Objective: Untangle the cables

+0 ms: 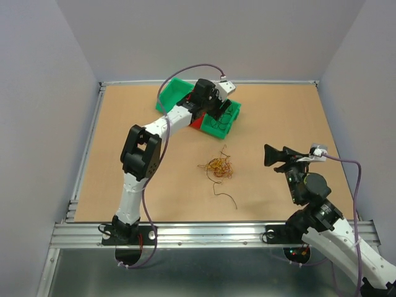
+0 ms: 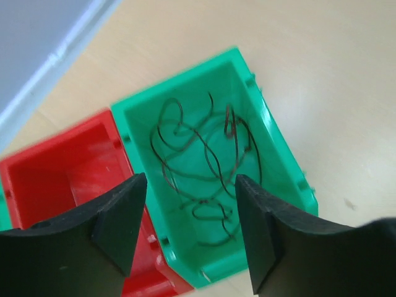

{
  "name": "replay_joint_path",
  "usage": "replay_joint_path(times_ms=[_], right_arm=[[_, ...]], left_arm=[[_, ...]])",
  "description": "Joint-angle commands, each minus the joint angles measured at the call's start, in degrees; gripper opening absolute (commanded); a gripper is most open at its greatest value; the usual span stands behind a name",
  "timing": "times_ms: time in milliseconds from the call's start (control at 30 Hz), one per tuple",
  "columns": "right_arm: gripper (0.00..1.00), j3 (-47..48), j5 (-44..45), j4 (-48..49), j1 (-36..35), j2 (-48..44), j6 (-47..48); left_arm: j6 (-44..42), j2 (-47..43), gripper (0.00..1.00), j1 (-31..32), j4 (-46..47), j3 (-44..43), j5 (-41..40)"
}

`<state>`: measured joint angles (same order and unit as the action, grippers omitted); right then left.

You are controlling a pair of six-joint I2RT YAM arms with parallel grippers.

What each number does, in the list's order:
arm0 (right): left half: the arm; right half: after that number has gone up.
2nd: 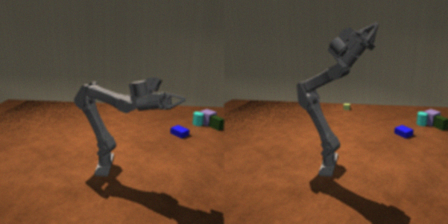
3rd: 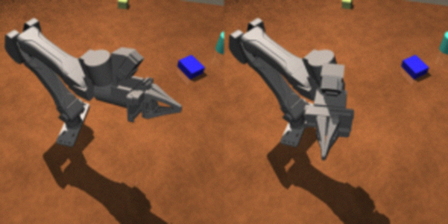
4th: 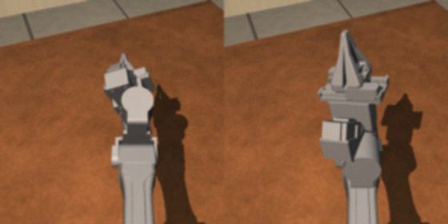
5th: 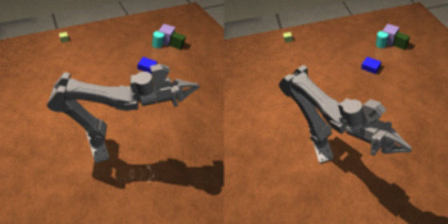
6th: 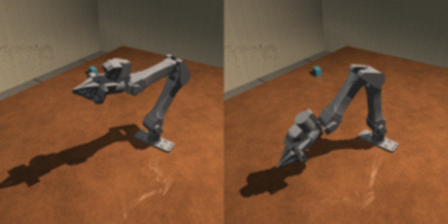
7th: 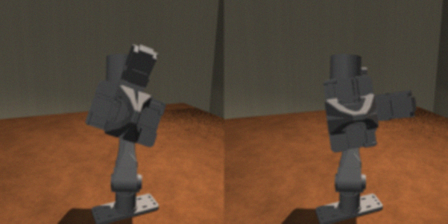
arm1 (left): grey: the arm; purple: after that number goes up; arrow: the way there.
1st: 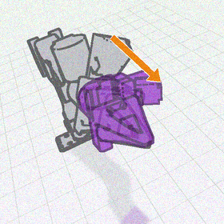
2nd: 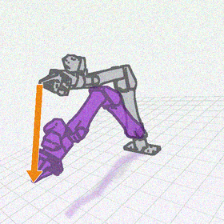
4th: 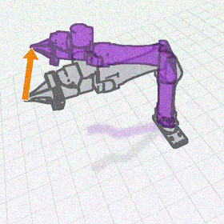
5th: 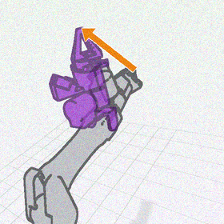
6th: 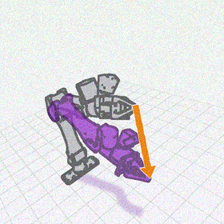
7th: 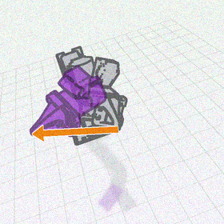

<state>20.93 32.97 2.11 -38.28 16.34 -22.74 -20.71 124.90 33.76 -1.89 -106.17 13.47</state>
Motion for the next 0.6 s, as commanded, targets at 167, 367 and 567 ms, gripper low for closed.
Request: replay_joint_path(times_ms=[167,367,567], right_arm=[[0.88,4.3,-2.9,0.8,0.1,5.8,1.4],[0.89,4.1,-3.4,0.6,0.0,5.6,1.4],[0.9,4.4,-4.8,0.5,0.1,6.6,1.1]], left_arm=[[2.0,-24.5,0.77,2.1,4.3,20.9,2.2],[1.0,-36.8,0.77,4.6,4.0,39.0,4.6],[-5.2,-41.4,0.77,9.1,4.6,49.6,8.4]])
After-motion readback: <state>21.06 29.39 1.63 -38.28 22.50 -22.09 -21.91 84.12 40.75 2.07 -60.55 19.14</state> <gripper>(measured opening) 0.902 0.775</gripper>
